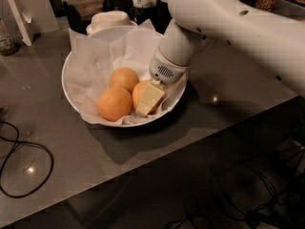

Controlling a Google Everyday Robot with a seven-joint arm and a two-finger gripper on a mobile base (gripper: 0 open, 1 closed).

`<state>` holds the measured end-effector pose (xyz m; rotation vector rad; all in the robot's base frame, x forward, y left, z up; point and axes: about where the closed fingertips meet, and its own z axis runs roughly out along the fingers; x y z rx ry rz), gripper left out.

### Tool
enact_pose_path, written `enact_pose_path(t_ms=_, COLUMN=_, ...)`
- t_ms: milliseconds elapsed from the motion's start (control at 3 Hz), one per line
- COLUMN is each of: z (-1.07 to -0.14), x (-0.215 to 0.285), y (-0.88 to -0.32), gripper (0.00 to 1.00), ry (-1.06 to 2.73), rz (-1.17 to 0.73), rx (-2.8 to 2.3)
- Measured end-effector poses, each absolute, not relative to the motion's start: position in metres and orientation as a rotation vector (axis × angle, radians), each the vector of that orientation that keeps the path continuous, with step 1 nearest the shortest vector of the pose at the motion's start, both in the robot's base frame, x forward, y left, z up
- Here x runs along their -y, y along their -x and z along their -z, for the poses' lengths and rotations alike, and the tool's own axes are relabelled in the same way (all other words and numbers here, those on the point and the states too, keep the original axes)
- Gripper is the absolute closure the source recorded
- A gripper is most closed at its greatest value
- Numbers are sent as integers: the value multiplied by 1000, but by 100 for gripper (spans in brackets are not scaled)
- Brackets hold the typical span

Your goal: Pick orange from white bowl

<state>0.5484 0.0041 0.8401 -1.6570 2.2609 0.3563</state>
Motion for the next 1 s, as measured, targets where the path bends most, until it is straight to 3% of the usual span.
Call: enact_pose_path(t_ms=1000, z=-860, x=-6, y=-545, gripper=98, ry=1631, rz=-327, rx=-2130)
